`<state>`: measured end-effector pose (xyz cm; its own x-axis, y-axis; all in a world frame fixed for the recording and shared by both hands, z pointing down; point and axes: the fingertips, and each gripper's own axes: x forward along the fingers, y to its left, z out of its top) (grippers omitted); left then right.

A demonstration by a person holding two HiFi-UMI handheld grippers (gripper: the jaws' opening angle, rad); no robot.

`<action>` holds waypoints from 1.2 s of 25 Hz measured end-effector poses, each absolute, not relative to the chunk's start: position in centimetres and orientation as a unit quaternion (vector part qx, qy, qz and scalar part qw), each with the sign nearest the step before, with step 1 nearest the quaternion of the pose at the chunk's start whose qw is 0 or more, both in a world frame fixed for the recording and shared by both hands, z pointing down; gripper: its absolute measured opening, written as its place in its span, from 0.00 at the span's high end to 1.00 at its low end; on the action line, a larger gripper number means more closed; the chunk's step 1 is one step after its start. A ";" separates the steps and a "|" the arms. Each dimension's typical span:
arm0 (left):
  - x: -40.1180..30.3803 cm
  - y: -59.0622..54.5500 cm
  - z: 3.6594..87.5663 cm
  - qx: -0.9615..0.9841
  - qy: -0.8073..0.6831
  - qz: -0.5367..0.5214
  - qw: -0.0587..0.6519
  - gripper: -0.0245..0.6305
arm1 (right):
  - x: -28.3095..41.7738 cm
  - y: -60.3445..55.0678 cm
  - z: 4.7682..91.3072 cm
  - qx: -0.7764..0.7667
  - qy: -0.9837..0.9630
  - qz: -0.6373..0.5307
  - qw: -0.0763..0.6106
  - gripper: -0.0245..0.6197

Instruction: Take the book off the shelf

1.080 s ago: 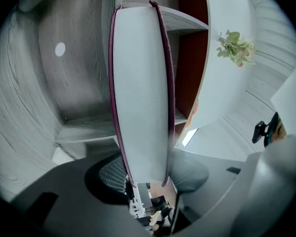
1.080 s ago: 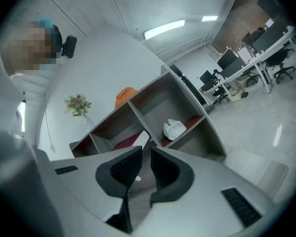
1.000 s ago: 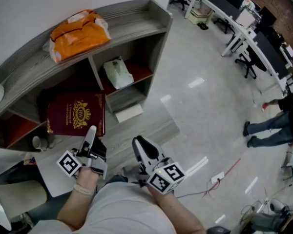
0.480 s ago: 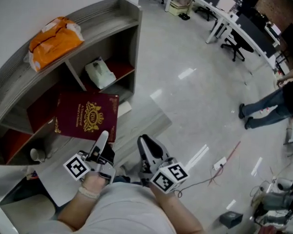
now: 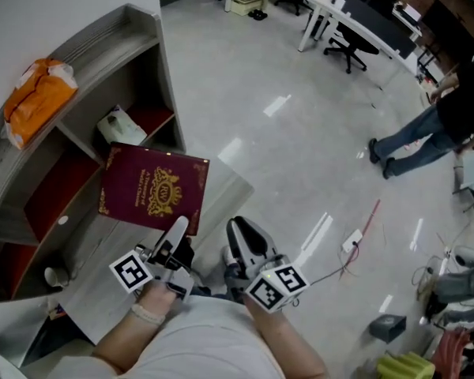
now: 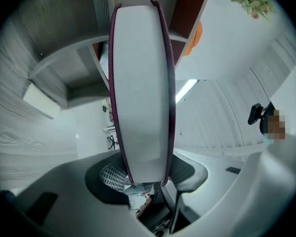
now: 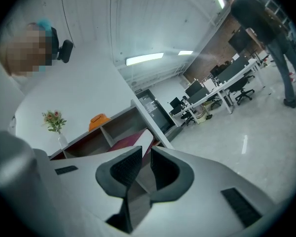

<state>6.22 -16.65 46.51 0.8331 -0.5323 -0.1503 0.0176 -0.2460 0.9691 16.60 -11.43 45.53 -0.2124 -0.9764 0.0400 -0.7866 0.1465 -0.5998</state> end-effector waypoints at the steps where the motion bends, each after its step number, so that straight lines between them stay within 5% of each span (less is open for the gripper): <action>1: 6.9 -16.6 46.6 0.757 -0.164 -0.226 0.591 0.61 | 17.1 -11.3 45.5 -0.604 0.731 -0.257 0.186 0.87; 17: 10.0 -19.4 46.0 0.872 -0.170 -0.079 0.451 0.61 | 20.4 -14.6 43.7 -0.617 0.740 -0.204 0.174 0.87; 30: 9.4 -20.1 45.8 0.877 -0.197 -0.070 0.433 0.61 | 19.3 -16.3 43.5 -0.594 0.765 -0.196 0.155 0.87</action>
<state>9.41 -20.08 45.77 0.9127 -0.4058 0.0483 -0.2853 -0.5482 0.7862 19.27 -16.28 43.55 -0.2468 -0.9691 -0.0047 -0.8471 0.2180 -0.4847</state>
